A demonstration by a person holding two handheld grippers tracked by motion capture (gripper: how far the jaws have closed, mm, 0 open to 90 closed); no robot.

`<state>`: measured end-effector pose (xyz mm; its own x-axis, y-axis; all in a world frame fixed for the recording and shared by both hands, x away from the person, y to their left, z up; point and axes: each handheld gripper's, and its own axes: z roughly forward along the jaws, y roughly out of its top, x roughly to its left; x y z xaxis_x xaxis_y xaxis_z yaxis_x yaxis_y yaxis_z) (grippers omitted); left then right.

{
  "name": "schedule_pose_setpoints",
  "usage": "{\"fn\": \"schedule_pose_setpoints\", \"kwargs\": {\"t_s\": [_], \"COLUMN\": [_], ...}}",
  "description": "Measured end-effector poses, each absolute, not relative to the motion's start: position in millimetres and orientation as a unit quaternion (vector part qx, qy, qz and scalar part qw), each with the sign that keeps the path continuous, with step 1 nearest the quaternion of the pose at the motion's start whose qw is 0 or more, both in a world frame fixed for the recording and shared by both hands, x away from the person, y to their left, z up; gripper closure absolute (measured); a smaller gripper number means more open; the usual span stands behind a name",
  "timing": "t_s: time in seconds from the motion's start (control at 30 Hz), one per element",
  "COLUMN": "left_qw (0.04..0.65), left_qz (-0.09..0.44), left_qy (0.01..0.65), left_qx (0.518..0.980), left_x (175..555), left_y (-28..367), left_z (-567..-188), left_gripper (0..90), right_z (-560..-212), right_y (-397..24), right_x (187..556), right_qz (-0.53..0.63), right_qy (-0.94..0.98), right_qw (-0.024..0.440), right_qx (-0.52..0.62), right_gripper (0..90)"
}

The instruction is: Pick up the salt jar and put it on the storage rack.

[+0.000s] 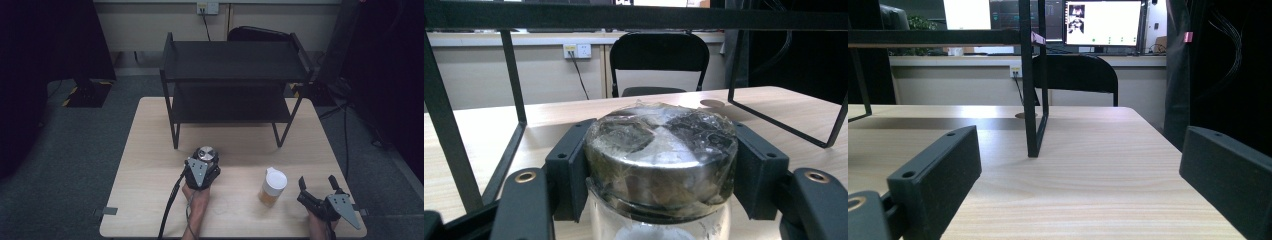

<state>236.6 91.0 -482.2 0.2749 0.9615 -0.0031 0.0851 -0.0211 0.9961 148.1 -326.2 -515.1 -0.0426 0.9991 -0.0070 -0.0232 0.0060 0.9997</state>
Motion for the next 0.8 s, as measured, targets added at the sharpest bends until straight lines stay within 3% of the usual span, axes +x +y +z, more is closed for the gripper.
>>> {"fn": "schedule_pose_setpoints", "kwargs": {"t_s": [0.8], "left_qw": [0.585], "left_qz": [0.380], "left_qy": [0.400], "left_qx": [0.595], "left_x": [245.0], "left_y": [117.0], "left_z": [-430.2], "left_gripper": [35.1], "right_z": [-515.3], "right_y": [-327.5], "right_x": [148.1], "right_qz": [0.516], "right_qy": [0.509], "right_qw": [0.495], "right_qx": [0.479], "right_gripper": [0.8]}}
